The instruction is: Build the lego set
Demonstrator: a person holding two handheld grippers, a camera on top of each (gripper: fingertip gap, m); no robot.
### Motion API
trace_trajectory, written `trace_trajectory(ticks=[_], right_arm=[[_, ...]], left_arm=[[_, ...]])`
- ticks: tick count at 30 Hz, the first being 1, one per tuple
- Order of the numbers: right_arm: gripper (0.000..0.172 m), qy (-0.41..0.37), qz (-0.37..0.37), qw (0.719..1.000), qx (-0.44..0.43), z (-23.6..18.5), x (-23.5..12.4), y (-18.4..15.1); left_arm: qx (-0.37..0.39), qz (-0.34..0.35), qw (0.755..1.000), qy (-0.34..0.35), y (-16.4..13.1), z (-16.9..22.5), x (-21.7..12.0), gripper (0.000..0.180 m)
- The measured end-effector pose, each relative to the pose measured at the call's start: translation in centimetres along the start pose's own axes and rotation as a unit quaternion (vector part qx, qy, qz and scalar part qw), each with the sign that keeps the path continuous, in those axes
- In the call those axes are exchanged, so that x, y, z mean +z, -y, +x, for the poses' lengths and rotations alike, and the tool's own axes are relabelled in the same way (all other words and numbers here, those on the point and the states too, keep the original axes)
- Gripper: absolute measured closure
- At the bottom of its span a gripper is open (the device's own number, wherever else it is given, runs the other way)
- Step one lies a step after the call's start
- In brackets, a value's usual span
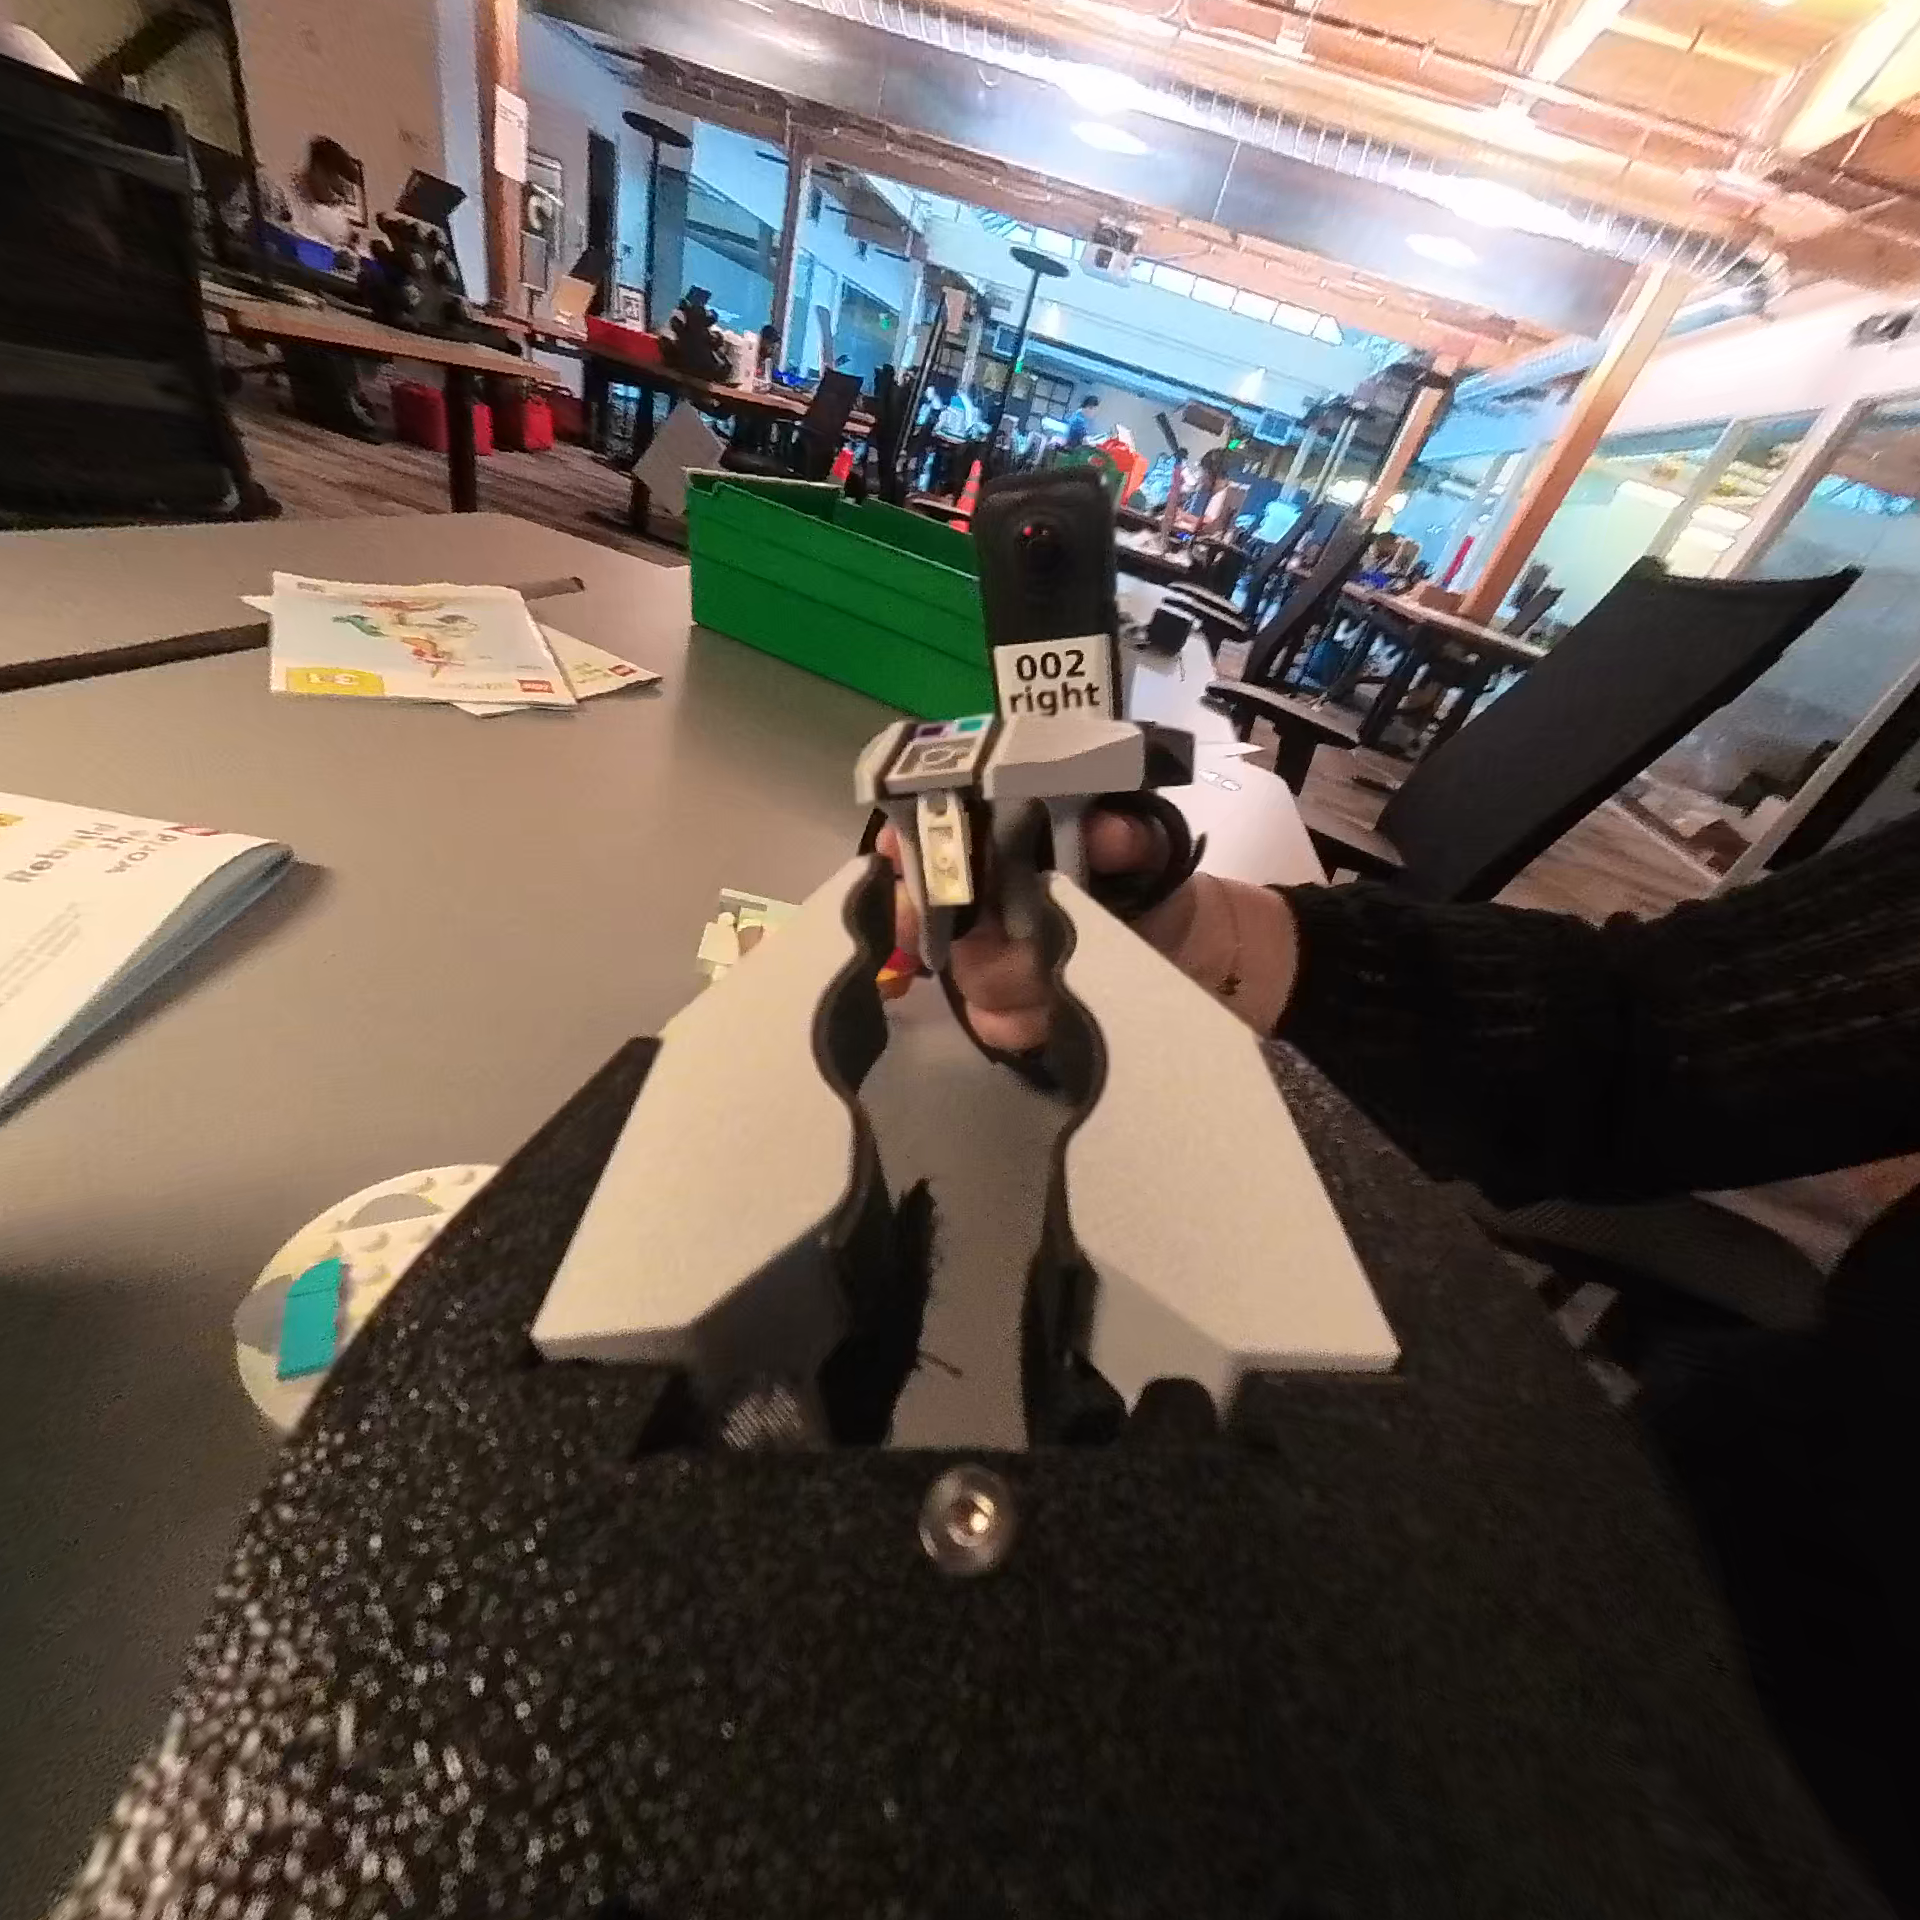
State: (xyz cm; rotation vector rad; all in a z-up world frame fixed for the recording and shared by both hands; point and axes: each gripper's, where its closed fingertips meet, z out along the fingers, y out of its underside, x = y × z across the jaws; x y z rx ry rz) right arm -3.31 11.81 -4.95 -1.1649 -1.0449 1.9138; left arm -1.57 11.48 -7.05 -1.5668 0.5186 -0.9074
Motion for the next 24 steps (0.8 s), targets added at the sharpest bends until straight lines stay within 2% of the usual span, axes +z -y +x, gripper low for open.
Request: trace_trajectory(ticks=[4, 9, 12, 14, 16, 18, 20, 24], right_arm=[[0.158, 0.002, -0.004, 1.0, 0.005, -0.2, 0.3, -0.2], [0.158, -0.005, -0.006, 1.0, 0.02, 0.2, 0.2, -0.2], [0.158, 0.0, -0.008, 0.998, 0.062, 0.2, 0.2, -0.3], [0.158, 0.004, -0.009, 0.993, 0.118, 0.6, 0.2, -0.5], [0.159, 0.013, 0.002, 0.984, 0.177, 0.8, 0.1, -0.4], [0.16, 0.009, 0.008, 0.982, 0.191, 1.0, -0.1, -0.3], [0.16, -0.008, 0.001, 0.984, 0.177, 1.3, -0.1, -0.4], [0.155, -0.057, -0.02, 0.994, 0.091, 1.7, 0.0, -0.4]], left_arm=[[0.064, -0.011, 0.997, 0.036, -0.2, -0.3, 0.1, 0.174], [0.141, -0.025, 0.986, 0.085, -0.1, -0.9, 0.1, 0.175], [0.179, -0.034, 0.977, 0.11, -0.1, -1.2, -0.1, 0.176], [0.23, -0.045, 0.96, 0.151, 0.0, -1.9, -0.3, 0.176], [0.307, -0.047, 0.929, 0.2, 0.3, -2.3, -0.3, 0.176], [0.34, -0.05, 0.912, 0.223, 0.3, -2.4, -0.1, 0.175], [0.312, -0.057, 0.923, 0.219, 0.1, -2.7, -0.1, 0.175], [0.125, -0.012, 0.977, 0.171, 0.3, -3.5, -0.6, 0.176]])
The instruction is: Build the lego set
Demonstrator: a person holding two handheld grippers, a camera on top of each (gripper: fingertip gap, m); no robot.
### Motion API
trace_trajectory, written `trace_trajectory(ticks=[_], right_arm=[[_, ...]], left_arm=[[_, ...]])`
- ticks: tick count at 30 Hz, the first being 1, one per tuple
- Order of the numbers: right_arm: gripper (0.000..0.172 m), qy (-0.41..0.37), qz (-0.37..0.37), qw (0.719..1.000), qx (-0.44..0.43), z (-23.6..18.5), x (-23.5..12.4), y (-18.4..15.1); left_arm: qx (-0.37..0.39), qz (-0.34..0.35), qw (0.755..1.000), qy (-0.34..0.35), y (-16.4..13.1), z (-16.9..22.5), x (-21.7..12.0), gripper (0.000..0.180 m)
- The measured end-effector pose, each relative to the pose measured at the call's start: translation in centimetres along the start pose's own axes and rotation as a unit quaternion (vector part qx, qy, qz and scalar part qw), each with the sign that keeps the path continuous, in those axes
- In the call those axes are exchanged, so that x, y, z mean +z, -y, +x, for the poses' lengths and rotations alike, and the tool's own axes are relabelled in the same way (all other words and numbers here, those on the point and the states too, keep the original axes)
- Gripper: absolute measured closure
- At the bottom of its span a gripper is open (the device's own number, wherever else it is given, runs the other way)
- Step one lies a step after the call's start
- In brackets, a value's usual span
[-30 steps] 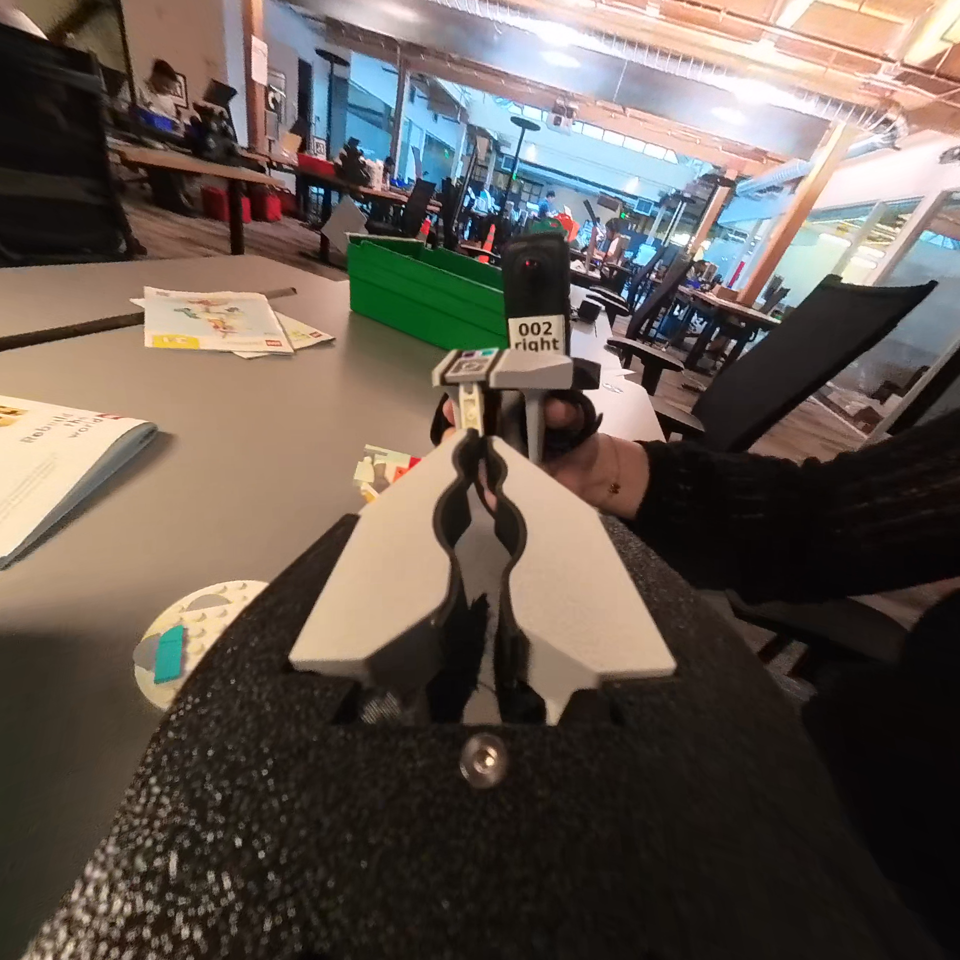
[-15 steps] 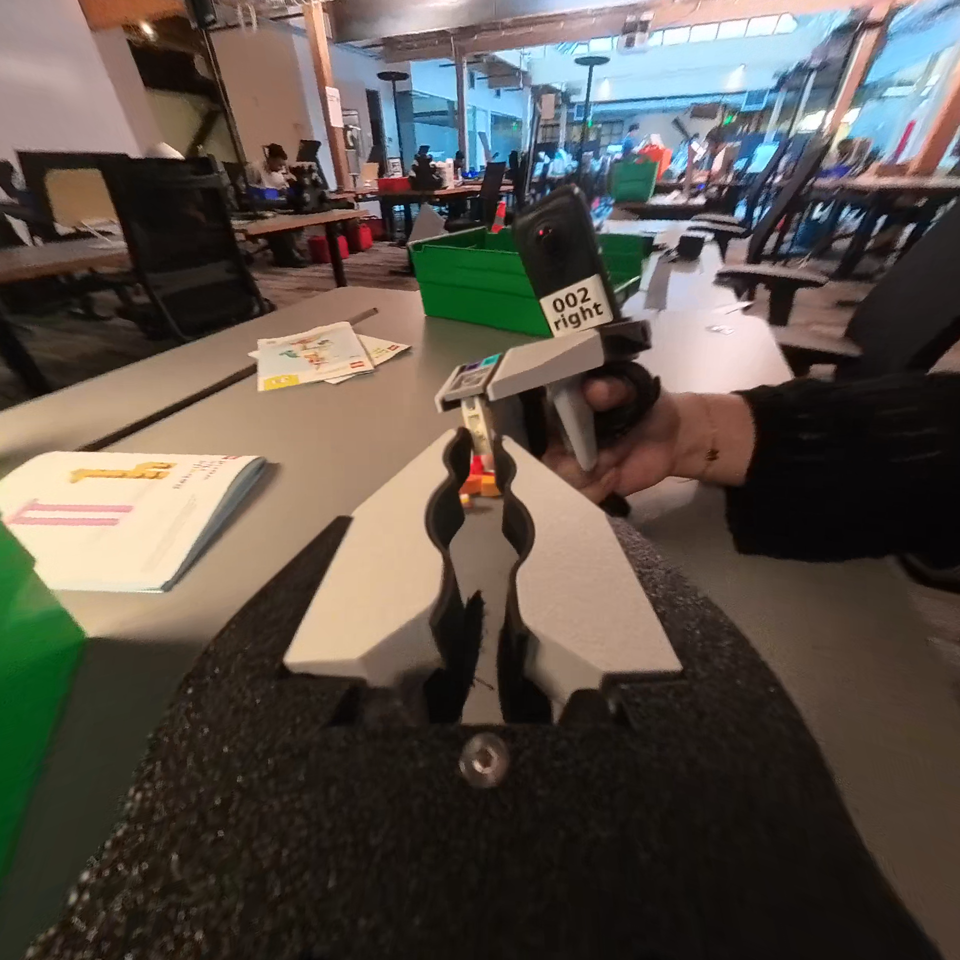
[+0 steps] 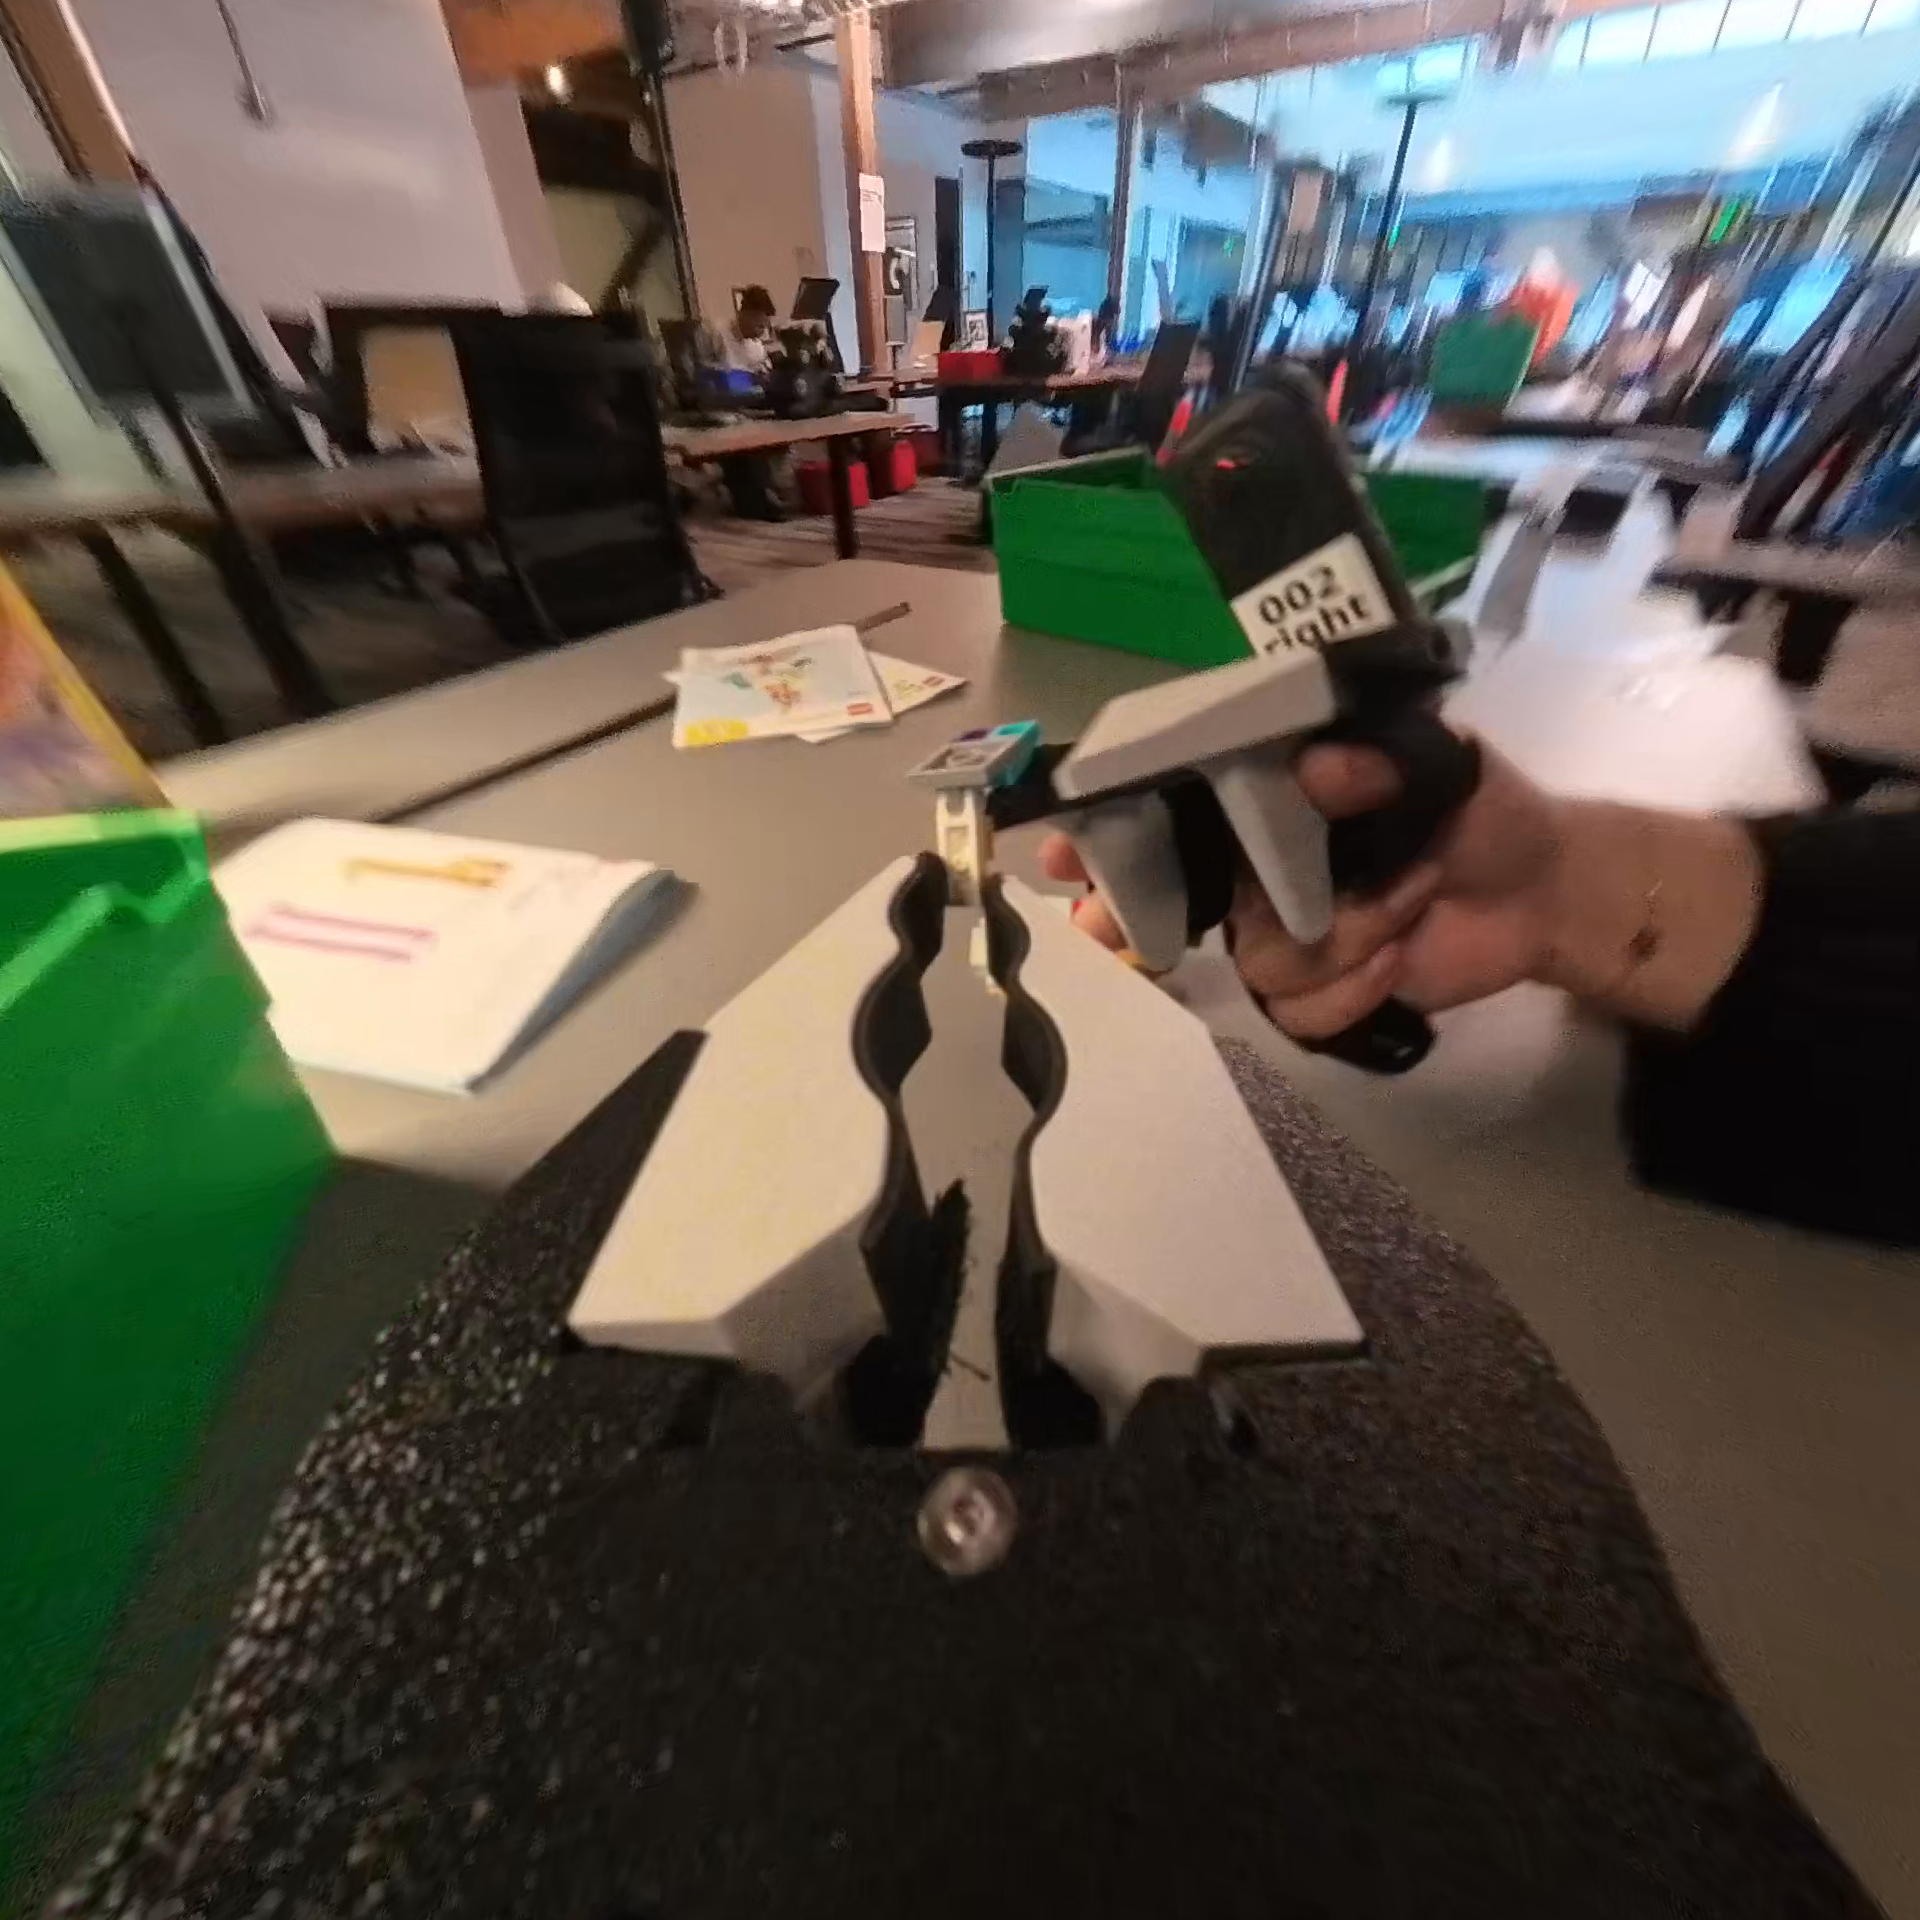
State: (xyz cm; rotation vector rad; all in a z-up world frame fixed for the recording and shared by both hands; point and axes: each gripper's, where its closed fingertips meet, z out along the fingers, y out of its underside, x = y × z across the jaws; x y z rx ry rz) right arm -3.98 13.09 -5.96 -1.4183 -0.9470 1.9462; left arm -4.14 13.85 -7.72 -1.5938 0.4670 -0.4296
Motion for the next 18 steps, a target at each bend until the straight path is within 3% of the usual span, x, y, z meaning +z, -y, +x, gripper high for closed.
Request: trace_trajectory(ticks=[3, 5, 9, 11, 12, 16, 18], right_arm=[[0.142, -0.06, -0.02, 0.992, -0.111, 0.6, -0.4, 0.2], [0.138, -0.13, -0.051, 0.96, -0.242, 1.6, -0.8, 0.2], [0.14, -0.193, -0.204, 0.809, -0.516, 3.1, -1.1, -3.1], [0.139, -0.202, -0.259, 0.754, -0.569, 4.2, -1.5, -4.7], [0.14, -0.206, -0.271, 0.74, -0.581, 4.5, -1.6, -4.9], [0.148, -0.204, -0.265, 0.702, -0.629, 4.2, -1.4, -4.7], [0.166, -0.203, -0.281, 0.686, -0.64, 4.5, -1.7, -5.0]], left_arm=[[-0.127, -0.001, 0.991, -0.036, -0.5, -1.1, -0.5, 0.176], [-0.172, -0.029, 0.983, -0.065, -1.5, -0.8, -0.5, 0.176], [-0.21, -0.105, 0.966, -0.107, -4.0, 0.8, 0.1, 0.176], [-0.195, -0.137, 0.966, -0.105, -5.1, 1.0, 0.1, 0.176], [-0.189, -0.144, 0.965, -0.108, -5.4, 1.2, 0.2, 0.176], [-0.164, -0.174, 0.964, -0.113, -6.3, 1.7, 0.1, 0.176], [-0.154, -0.181, 0.964, -0.117, -6.4, 1.9, 0.1, 0.176]])
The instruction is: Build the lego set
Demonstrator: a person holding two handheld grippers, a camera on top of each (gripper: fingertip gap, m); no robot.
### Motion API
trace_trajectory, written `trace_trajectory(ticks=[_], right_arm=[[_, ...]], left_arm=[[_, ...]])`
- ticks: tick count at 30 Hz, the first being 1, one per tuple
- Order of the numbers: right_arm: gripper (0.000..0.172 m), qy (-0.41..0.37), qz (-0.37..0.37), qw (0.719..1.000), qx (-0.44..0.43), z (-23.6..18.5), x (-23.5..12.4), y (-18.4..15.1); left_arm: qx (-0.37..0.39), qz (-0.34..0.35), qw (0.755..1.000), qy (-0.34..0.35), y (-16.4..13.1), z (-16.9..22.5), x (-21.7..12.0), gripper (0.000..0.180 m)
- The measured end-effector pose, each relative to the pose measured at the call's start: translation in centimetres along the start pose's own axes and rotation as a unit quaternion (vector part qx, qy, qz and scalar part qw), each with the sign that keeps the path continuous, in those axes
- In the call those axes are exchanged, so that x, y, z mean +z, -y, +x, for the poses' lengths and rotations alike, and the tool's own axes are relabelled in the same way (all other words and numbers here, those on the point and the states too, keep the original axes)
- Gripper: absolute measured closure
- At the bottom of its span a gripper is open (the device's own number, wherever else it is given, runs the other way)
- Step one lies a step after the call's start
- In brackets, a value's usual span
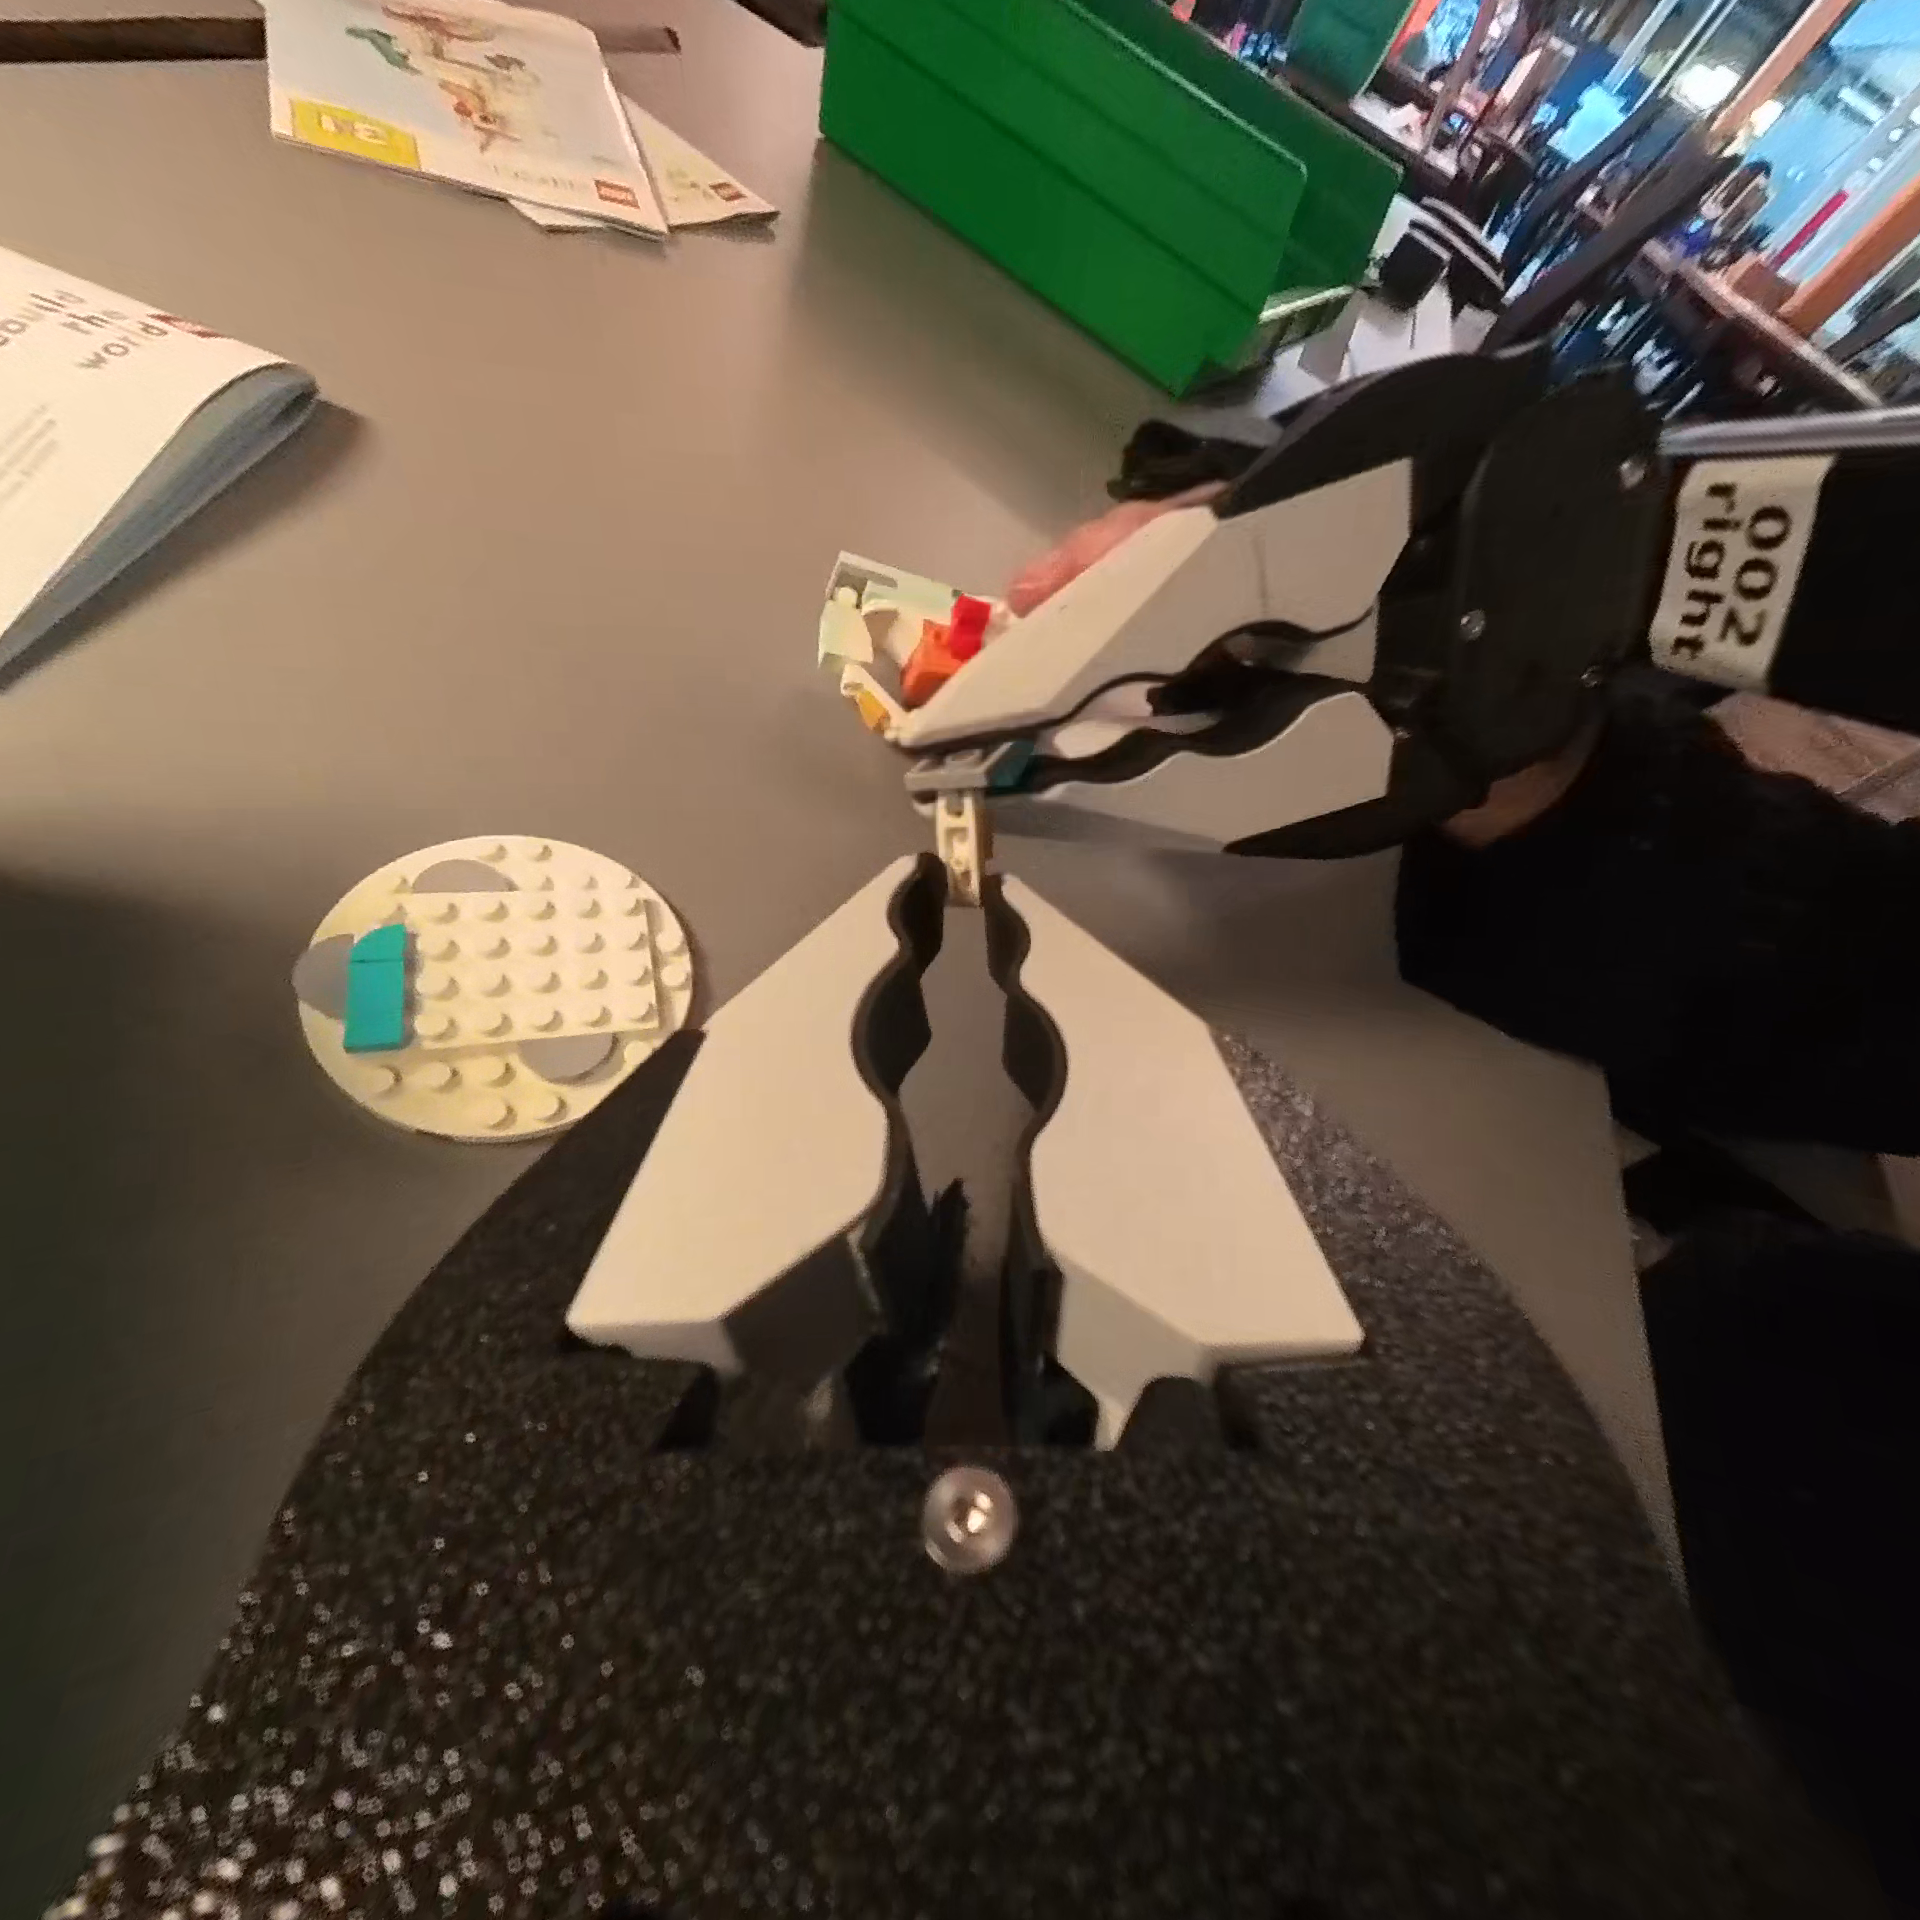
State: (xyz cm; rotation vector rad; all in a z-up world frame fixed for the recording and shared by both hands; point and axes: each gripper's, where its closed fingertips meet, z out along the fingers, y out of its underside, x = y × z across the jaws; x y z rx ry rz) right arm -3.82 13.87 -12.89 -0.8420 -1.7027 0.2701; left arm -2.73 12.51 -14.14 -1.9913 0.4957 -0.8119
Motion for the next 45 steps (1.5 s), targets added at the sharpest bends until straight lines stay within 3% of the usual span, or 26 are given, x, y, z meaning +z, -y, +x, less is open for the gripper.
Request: trace_trajectory(ticks=[3, 7, 11, 12, 14, 18, 21, 27, 29, 32, 33, 35, 37, 39, 42, 45], right_arm=[[0.168, 0.021, -0.009, 0.998, 0.066, 0.1, 0.1, -0.4], [0.168, 0.029, -0.014, 0.991, 0.126, 0.5, 0.0, -0.8], [0.168, 0.045, -0.005, 0.987, 0.153, 0.3, -0.1, -0.5], [0.168, 0.048, -0.007, 0.987, 0.153, 0.2, -0.1, -0.5], [0.168, 0.058, -0.009, 0.986, 0.153, -0.1, -0.1, -0.6], [0.168, 0.151, 0.031, 0.973, 0.172, -2.2, -1.0, 0.4], [0.168, 0.225, 0.113, 0.938, 0.239, -2.7, -2.7, 3.0], [0.168, 0.36, 0.283, 0.815, 0.356, -2.3, -7.1, 8.5], [0.168, 0.388, 0.318, 0.778, 0.377, -2.1, -8.1, 9.4], [0.168, 0.405, 0.341, 0.751, 0.395, -1.8, -8.6, 9.9], [0.168, 0.396, 0.343, 0.752, 0.4, -1.5, -8.4, 9.8], [0.168, 0.33, 0.324, 0.786, 0.41, -0.2, -7.0, 8.8], [0.161, 0.248, 0.277, 0.844, 0.386, 0.5, -5.1, 7.1], [0.139, 0.181, 0.204, 0.913, 0.305, 0.1, -3.5, 5.2], [0.131, 0.091, 0.085, 0.984, 0.124, -0.8, -1.6, 2.5], [0.136, 0.049, 0.009, 0.999, -0.01, -1.7, -0.3, 1.1]], left_arm=[[0.022, 0.015, 0.999, 0.017, 0.5, -0.3, -0.1, 0.175], [0.155, 0.021, 0.985, 0.079, 1.1, -0.5, -0.2, 0.147], [0.287, 0.02, 0.948, 0.134, 1.4, -0.2, -0.1, 0.164], [0.302, 0.018, 0.941, 0.148, 1.5, -0.4, -0.1, 0.175], [0.307, 0.004, 0.94, 0.151, 1.3, -0.6, -0.2, 0.177], [0.239, -0.042, 0.97, 0.031, -0.6, 0.8, -0.9, 0.178], [0.151, -0.006, 0.984, -0.097, -0.2, 3.5, -2.6, 0.178], [0.06, 0.072, 0.943, -0.321, 1.8, 9.2, -5.9, 0.178], [0.053, 0.088, 0.928, -0.358, 2.3, 10.4, -6.4, 0.178], [0.045, 0.101, 0.919, -0.379, 2.7, 11.0, -6.6, 0.178], [0.041, 0.109, 0.92, -0.374, 2.9, 10.7, -6.6, 0.178], [0.048, 0.13, 0.942, -0.307, 3.6, 8.7, -6.1, 0.179], [0.086, 0.125, 0.965, -0.216, 3.5, 6.4, -5.2, 0.179], [0.159, 0.092, 0.978, -0.104, 2.7, 4.0, -4.0, 0.179], [0.286, 0.024, 0.958, 0.027, 1.2, 1.5, -2.6, 0.179], [0.362, -0.007, 0.93, 0.066, 0.3, 1.2, -1.8, 0.179]])
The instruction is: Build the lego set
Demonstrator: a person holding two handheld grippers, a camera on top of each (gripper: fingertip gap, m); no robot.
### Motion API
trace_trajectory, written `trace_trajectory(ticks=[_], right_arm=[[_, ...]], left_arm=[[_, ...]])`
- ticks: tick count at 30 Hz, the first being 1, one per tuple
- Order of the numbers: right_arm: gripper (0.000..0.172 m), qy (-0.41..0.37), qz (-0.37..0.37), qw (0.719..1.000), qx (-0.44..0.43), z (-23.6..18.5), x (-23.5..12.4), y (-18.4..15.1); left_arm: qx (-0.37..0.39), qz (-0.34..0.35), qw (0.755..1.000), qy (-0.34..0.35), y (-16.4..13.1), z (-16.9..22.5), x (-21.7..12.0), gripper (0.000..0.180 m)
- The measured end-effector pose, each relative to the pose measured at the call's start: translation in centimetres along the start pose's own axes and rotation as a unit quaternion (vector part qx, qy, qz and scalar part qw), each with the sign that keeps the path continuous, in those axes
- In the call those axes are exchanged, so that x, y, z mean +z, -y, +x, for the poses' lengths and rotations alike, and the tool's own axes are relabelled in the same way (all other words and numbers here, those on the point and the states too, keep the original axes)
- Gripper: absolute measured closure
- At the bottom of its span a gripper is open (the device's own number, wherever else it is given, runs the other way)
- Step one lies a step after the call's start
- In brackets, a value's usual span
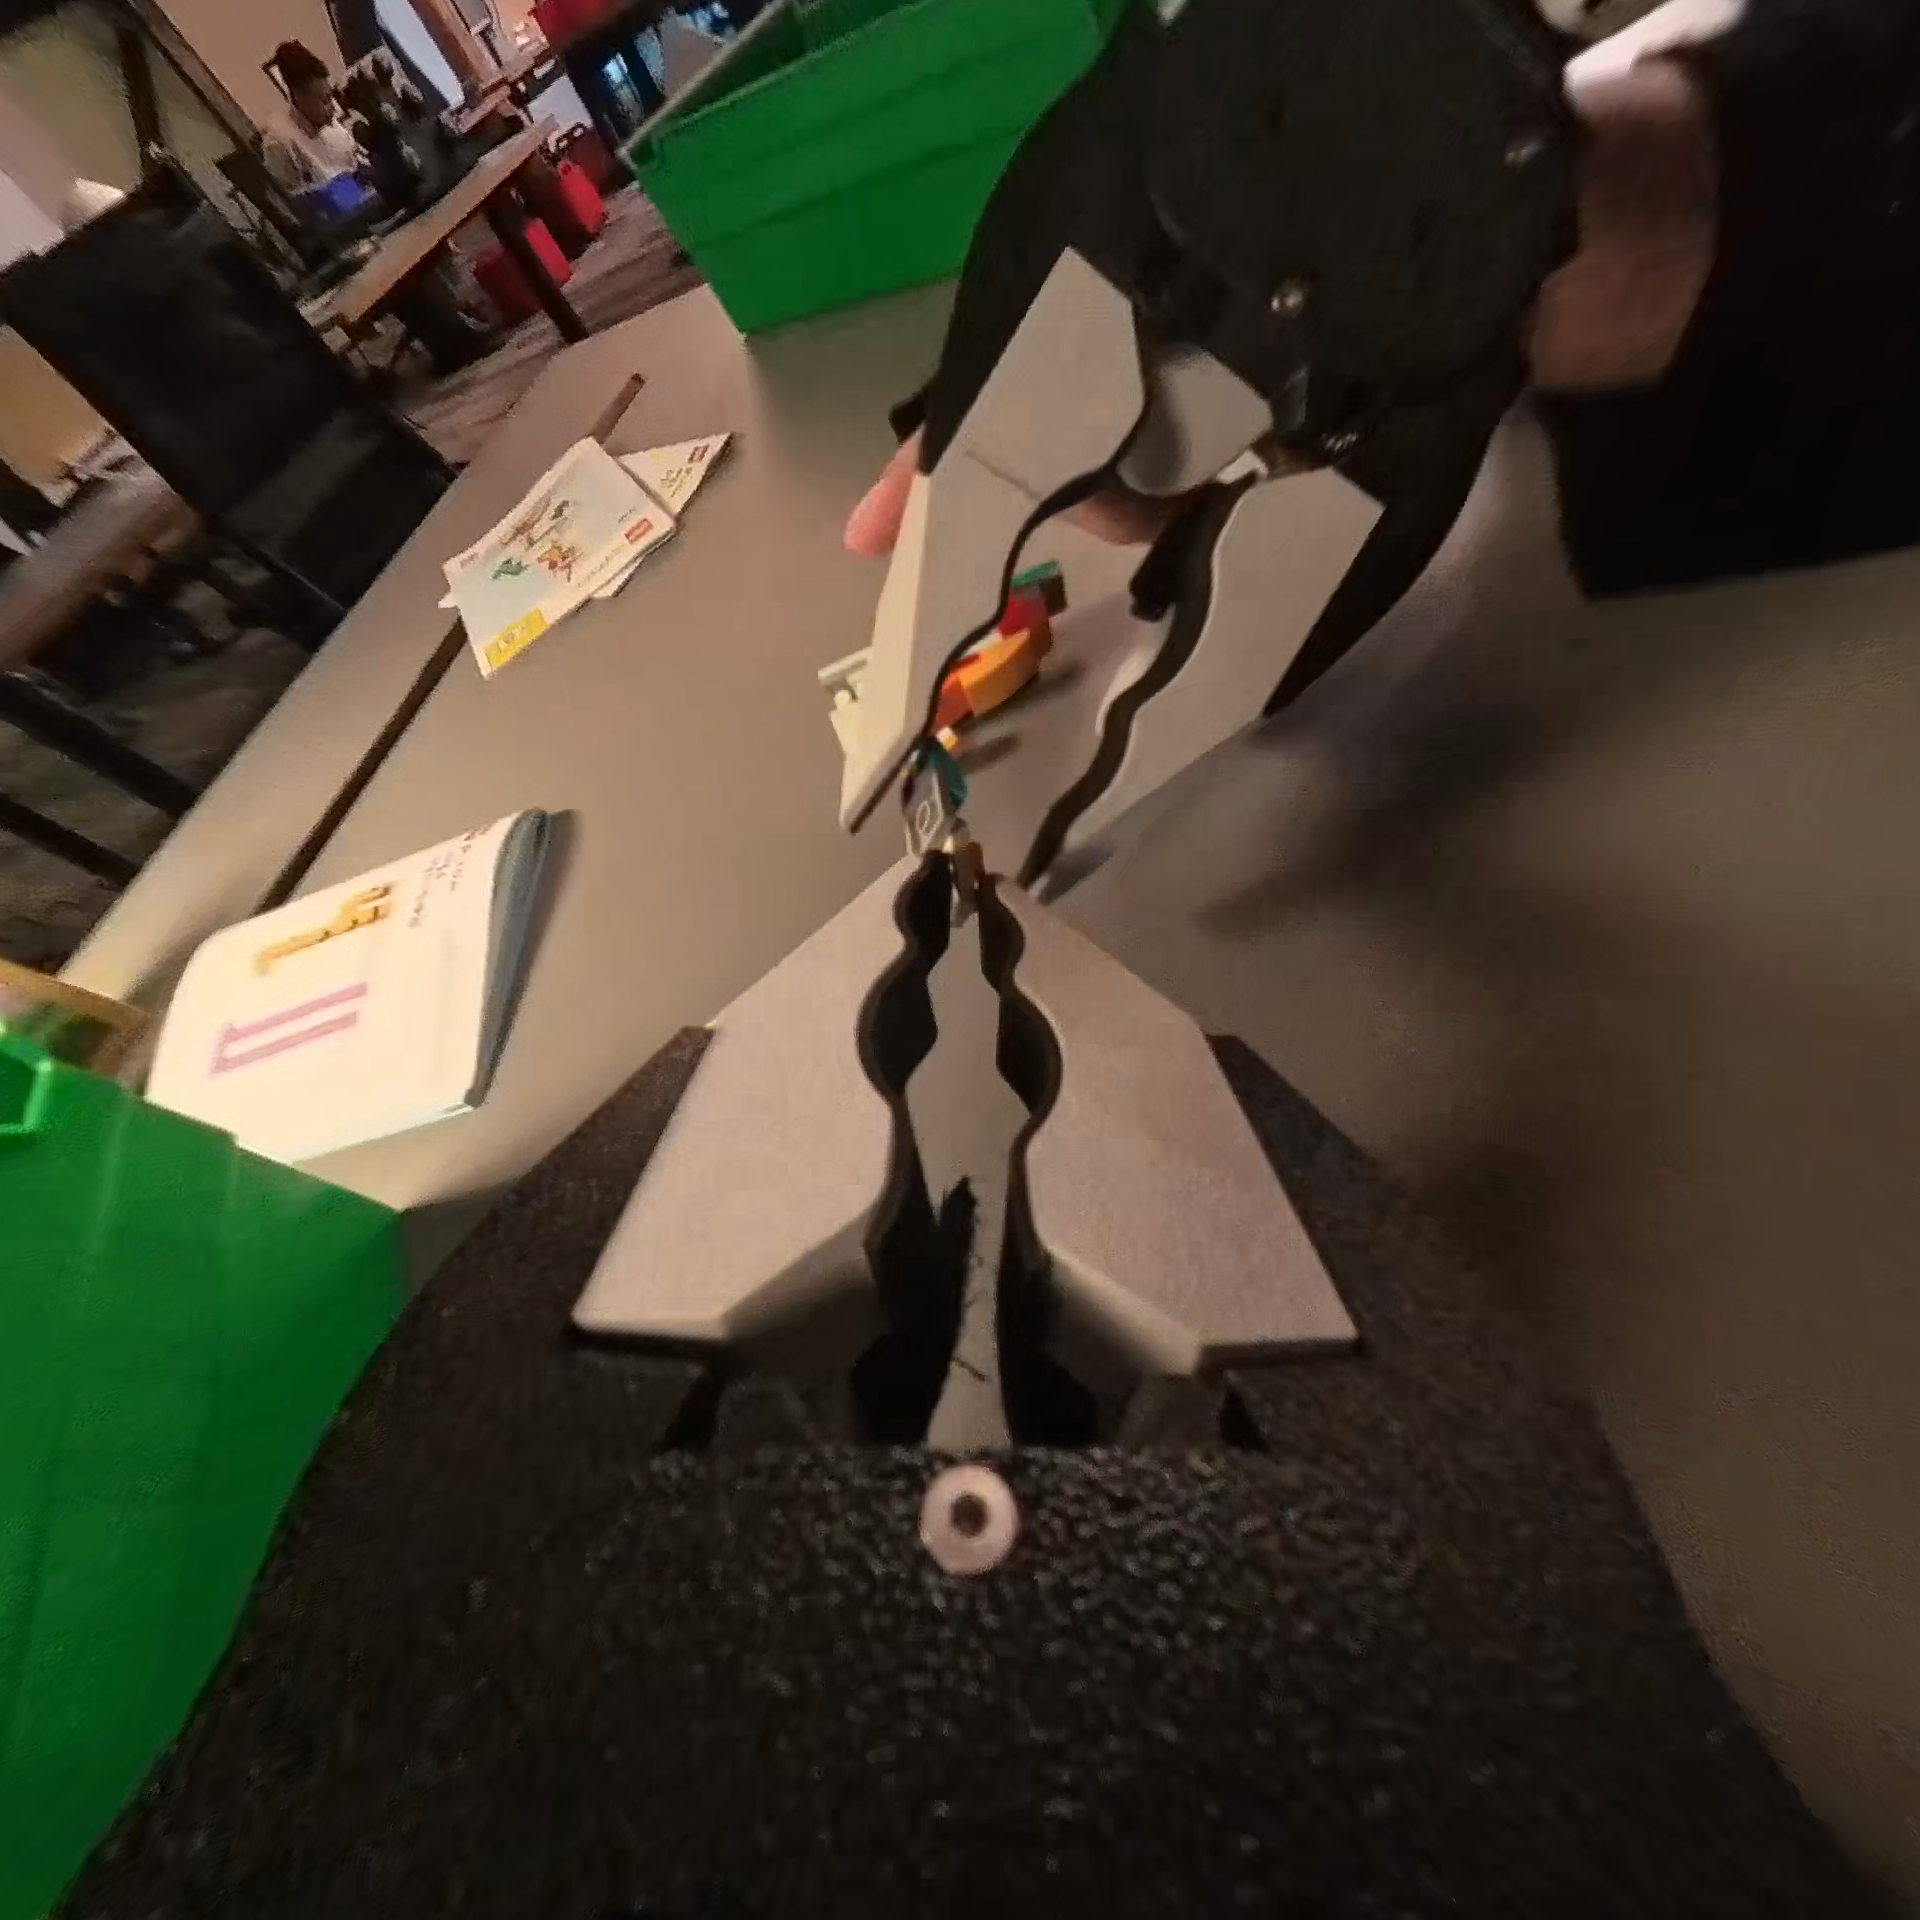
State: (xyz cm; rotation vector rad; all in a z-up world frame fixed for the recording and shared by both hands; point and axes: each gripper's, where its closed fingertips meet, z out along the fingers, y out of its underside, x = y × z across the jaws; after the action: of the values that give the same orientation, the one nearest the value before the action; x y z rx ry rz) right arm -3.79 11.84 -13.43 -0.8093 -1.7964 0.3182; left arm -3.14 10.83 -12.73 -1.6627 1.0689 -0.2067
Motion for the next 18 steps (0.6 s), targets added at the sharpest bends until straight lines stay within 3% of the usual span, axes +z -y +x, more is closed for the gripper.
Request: trace_trajectory(ticks=[8, 11, 14, 18], right_arm=[[0.167, -0.05, -0.081, 0.985, -0.141, 0.3, 0.8, -1.6], [0.169, -0.04, -0.113, 0.985, -0.122, 0.2, 1.1, -2.4], [0.17, -0.06, -0.147, 0.983, -0.093, 1.1, 1.3, -3.2], [0.169, -0.075, -0.165, 0.981, -0.065, 1.4, 1.6, -3.2]], left_arm=[[0.063, -0.038, 0.997, 0.004, -1.1, 0.5, 0.4, 0.178], [0.084, -0.043, 0.995, 0.035, -1.5, -0.1, 0.6, 0.178], [0.115, -0.047, 0.986, 0.111, -1.4, -1.7, 0.9, 0.17], [0.145, -0.102, 0.967, 0.18, -2.0, -2.8, 2.0, 0.166]])
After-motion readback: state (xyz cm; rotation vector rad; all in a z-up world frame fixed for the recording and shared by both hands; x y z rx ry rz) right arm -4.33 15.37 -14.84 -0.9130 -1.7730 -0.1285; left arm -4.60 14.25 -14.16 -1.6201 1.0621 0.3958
